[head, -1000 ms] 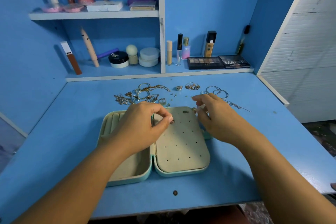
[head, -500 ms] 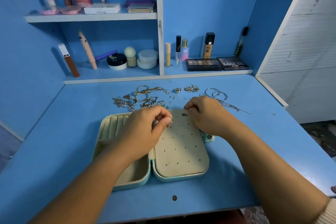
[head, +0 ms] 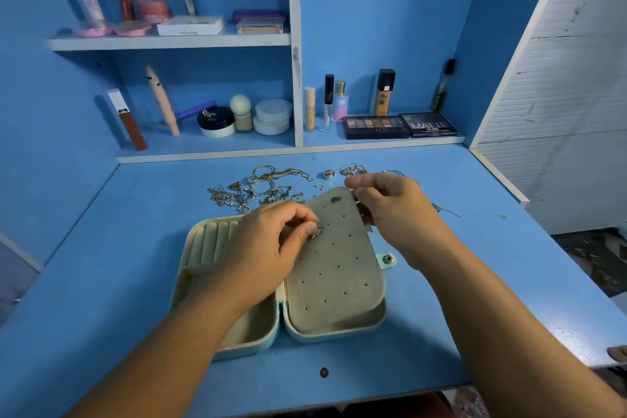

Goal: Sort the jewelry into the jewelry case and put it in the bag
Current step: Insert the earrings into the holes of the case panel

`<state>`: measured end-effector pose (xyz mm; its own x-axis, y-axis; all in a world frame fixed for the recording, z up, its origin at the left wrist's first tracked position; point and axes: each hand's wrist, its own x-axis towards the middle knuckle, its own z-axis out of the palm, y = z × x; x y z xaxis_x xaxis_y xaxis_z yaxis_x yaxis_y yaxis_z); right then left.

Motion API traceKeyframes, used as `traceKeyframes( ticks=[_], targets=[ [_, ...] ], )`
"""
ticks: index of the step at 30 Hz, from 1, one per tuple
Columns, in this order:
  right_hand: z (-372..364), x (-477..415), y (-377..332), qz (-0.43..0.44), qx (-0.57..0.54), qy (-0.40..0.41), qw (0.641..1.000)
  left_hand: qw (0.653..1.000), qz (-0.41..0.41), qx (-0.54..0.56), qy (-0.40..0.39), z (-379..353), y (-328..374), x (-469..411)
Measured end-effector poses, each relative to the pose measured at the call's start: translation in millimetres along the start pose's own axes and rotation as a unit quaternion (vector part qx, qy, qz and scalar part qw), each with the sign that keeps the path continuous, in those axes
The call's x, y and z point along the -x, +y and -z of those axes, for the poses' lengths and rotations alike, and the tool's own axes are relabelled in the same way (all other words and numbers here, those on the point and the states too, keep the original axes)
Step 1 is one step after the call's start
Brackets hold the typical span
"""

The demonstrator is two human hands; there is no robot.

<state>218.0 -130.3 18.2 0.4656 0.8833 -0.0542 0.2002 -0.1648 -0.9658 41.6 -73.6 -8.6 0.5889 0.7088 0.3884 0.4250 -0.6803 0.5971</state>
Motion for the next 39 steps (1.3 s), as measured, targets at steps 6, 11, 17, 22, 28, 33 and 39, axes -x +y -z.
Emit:
traceKeyframes(
  ticks=[6,11,17,22,28,33,39],
  targets=[
    [2,24,4,0.000,-0.045,-0.054,0.998,0.997,0.011,0.066,-0.032,3,9,-2],
    [7,35,5,0.030,0.010,-0.052,0.998,0.997,0.013,0.056,-0.052,5,17,-10],
    [11,41,7,0.037,0.038,-0.079,0.995,0.998,-0.002,0.024,-0.056,12,28,-14],
    [11,39,9,0.041,0.055,-0.079,0.995,0.993,0.002,0.013,-0.121,22,31,-14],
    [9,37,12,0.042,0.058,-0.067,0.995,0.995,0.011,-0.005,-0.099,18,36,-11],
    [8,38,14,0.041,0.062,-0.060,0.995,0.994,0.030,0.002,-0.100,17,37,-16],
    [8,38,13,0.047,0.067,-0.059,0.995,0.994,0.046,-0.003,-0.096,17,40,-18]
  ],
)
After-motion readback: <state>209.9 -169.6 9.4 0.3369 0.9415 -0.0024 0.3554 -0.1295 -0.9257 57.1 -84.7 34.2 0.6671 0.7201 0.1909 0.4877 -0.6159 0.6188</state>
